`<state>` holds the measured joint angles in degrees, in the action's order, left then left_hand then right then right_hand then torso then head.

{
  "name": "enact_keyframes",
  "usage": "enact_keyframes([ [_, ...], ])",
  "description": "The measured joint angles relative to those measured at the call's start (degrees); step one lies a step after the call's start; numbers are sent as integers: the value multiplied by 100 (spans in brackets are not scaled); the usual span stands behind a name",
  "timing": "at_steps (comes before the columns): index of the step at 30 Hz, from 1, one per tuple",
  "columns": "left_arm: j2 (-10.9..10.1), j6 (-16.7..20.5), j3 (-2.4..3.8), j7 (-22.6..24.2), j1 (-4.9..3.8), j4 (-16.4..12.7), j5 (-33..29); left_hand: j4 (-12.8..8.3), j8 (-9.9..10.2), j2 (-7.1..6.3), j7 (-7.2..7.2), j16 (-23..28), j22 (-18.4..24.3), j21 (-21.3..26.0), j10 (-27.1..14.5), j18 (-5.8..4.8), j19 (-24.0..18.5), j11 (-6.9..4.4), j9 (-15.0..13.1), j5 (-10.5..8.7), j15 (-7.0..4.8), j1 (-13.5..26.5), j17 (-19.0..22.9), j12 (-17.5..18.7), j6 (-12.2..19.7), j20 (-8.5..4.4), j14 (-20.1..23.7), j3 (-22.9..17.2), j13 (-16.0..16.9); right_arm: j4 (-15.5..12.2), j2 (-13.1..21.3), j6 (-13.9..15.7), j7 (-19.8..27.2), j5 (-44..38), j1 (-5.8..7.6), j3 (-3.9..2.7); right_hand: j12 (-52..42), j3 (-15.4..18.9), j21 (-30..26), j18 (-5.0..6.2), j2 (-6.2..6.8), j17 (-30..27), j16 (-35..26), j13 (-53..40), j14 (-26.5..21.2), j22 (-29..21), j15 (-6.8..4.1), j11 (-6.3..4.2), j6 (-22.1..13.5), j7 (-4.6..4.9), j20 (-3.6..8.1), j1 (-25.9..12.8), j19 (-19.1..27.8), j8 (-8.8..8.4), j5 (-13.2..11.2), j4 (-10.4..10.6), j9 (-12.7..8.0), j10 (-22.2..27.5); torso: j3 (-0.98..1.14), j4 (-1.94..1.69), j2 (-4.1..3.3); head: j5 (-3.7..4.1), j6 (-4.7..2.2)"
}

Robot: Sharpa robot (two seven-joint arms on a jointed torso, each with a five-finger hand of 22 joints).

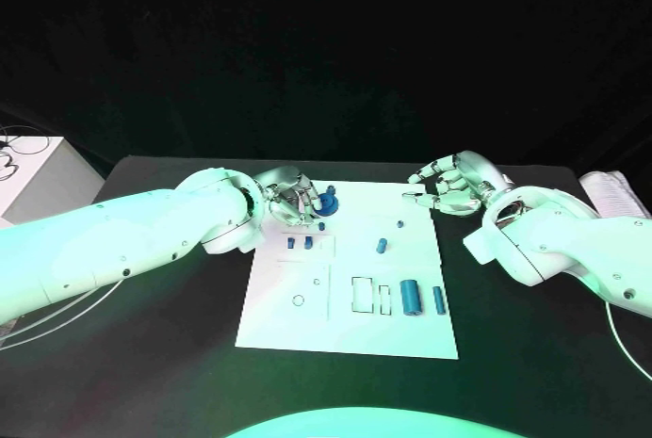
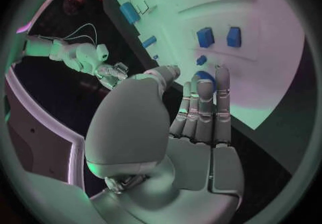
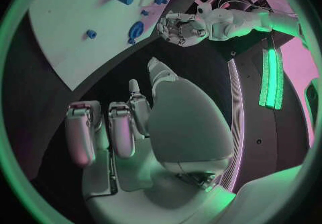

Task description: Assemble the parts on the task board

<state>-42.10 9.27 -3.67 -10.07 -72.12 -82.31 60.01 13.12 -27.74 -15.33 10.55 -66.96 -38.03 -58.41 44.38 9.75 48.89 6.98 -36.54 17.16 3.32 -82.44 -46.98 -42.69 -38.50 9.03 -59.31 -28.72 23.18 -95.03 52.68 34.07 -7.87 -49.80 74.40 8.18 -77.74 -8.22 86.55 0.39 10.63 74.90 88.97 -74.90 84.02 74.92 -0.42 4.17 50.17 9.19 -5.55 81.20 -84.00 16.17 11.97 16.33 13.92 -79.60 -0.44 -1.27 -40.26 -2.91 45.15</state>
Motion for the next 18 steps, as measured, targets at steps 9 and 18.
enact_keyframes([
  [9, 222, 481, -64, 671, 161, 197, 971, 41, 27, -53, -3, -210, -35, -13, -65, 0, -18, 27, 296, 0, 11, -53, -43, 161, -66, 18, -161, 76, -279, 8, -4, -1, 4, 0, 0, 0, 0, 0, 0, 0, 0, 0, 0, -5, 0, 0, 0, 0, 0, 0, 0, 0, 0, 0, 0, 0, 0, 0, -1, 1, 3, 13, -19],
  [18, 504, 515, -83, 692, 225, 541, 1668, 71, 27, -74, -72, -505, -112, -137, 9, 0, 44, -2, 586, 0, -14, -134, -227, 284, -259, 1, -426, 106, -510, 10, -16, -1, 7, 0, 0, 0, 0, 0, 0, 0, 0, 0, 0, -4, 0, -1, 0, 0, 0, 0, 0, 0, 0, 0, 0, 0, 0, 0, 0, 8, -4, 5, -37],
])
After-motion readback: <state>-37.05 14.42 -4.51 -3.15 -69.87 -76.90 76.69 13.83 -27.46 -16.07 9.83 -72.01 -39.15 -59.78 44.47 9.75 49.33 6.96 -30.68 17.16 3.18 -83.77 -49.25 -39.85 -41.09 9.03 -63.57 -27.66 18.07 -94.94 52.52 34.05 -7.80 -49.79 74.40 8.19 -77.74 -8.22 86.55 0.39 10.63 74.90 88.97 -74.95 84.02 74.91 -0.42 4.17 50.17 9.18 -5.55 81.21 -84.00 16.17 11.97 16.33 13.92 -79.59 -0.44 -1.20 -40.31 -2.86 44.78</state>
